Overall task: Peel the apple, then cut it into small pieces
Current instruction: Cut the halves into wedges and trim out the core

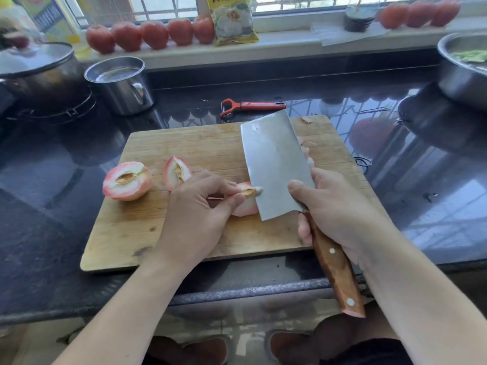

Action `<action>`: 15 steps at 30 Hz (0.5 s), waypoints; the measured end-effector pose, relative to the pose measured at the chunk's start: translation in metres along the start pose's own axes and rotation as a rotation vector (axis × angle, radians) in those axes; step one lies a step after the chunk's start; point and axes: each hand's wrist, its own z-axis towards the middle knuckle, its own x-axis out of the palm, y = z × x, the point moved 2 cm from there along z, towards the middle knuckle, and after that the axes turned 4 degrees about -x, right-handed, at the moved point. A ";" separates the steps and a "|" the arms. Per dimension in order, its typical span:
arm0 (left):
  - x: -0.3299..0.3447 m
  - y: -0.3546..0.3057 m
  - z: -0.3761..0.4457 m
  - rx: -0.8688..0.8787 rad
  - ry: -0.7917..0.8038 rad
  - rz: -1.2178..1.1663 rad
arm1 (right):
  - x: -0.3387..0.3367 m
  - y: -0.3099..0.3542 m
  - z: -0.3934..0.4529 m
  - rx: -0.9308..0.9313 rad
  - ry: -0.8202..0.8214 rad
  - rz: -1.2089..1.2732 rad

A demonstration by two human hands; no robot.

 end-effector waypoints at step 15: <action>0.001 0.001 0.002 -0.027 -0.007 -0.023 | 0.000 -0.002 -0.008 -0.044 0.034 -0.074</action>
